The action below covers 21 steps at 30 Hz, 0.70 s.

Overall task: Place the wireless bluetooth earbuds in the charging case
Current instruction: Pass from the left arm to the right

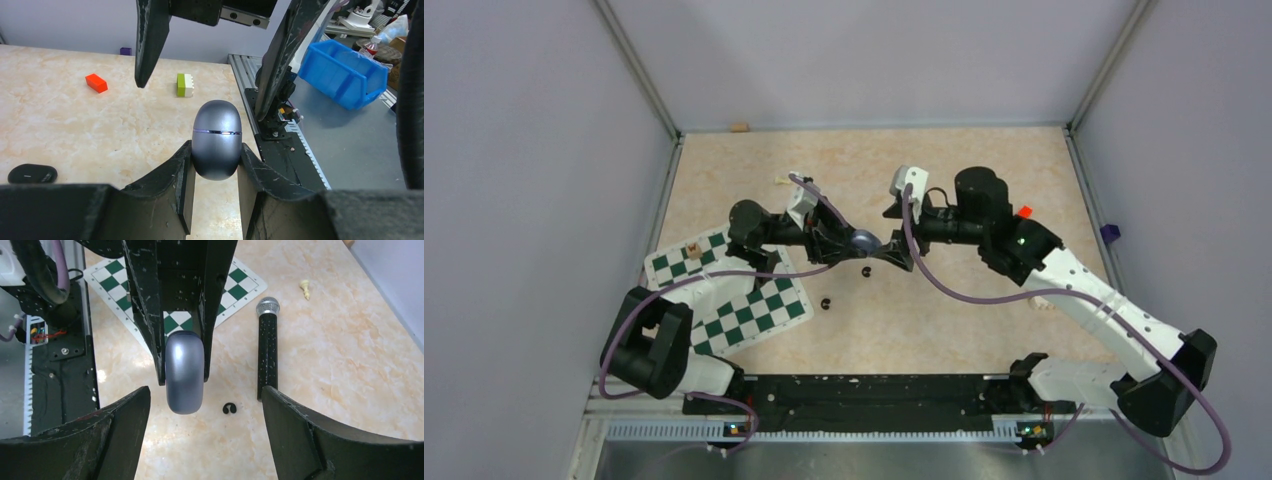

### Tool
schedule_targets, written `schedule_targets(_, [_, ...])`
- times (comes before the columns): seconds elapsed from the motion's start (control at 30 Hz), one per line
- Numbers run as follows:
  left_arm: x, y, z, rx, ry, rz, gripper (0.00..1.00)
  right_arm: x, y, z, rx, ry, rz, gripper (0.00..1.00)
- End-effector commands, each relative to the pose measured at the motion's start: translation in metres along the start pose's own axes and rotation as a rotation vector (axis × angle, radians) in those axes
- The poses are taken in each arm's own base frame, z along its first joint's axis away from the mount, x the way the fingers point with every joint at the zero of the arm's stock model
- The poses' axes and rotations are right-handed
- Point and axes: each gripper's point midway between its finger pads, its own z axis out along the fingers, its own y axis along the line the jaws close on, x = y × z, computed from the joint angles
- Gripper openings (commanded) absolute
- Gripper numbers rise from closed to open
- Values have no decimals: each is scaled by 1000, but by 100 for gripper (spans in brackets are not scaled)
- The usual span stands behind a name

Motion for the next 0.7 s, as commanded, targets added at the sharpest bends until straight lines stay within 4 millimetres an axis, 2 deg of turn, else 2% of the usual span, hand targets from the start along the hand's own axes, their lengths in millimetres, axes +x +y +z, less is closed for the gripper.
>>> schedule_targets(0.0, [-18, 0, 3, -4, -25, 84, 0, -6, -7, 2, 27, -36, -66, 79])
schedule_targets(0.33, [-19, 0, 3, -10, -28, 81, 0, 13, 5, 12, -60, -10, -62, 68])
schedule_targets(0.67, [-16, 3, 2, -18, -22, 77, 0, 11, 15, 15, -115, -35, -40, 48])
